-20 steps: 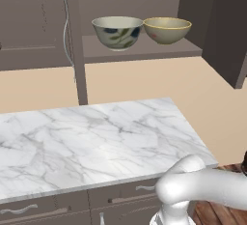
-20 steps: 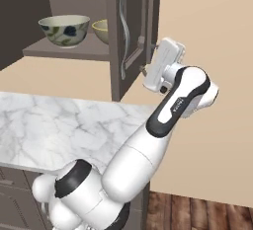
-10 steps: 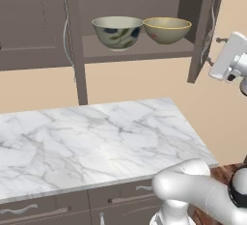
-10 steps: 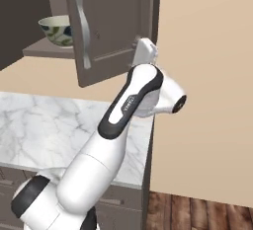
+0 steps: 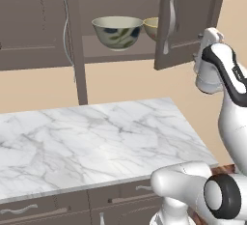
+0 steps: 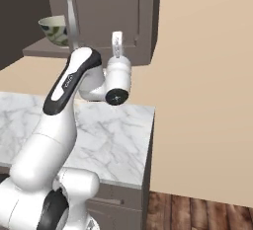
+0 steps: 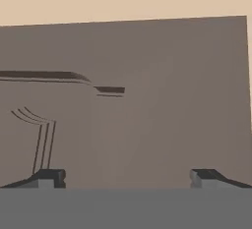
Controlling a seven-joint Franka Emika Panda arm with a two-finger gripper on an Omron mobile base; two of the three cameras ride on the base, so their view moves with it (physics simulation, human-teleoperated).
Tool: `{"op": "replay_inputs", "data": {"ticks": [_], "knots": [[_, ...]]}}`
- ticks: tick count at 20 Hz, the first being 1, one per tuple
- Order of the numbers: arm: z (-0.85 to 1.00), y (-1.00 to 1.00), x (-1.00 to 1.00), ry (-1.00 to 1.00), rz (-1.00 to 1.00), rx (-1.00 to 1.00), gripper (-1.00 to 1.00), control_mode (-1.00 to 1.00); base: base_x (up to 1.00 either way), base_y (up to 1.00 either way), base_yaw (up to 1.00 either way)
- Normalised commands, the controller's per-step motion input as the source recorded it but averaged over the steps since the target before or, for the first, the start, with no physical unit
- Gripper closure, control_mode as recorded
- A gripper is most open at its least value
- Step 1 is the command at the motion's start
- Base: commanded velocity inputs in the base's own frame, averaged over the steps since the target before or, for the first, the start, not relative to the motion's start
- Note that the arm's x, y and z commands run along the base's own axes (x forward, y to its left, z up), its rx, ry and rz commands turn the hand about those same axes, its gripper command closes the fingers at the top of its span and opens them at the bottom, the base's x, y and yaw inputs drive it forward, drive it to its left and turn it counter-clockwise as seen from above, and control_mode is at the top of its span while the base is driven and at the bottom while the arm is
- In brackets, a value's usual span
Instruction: Open the cabinet. Pick the bowls from the counter and place them in the cabinet. Then close the cabinet.
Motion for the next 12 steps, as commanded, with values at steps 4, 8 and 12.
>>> {"op": "replay_inputs", "data": {"ticks": [4, 8, 12], "knots": [[0.18, 0.72, 0.77, 0.09, -0.48, -0.07, -1.0, -1.0, 0.0, 0.0, 0.0], [0.0, 0.06, 0.71, 0.22, -0.09, -0.02, -1.0, -1.0, 0.0, 0.0, 0.0], [0.0, -0.31, 0.46, 0.1, 0.08, 0.02, -1.0, -1.0, 0.0, 0.0, 0.0]]}}
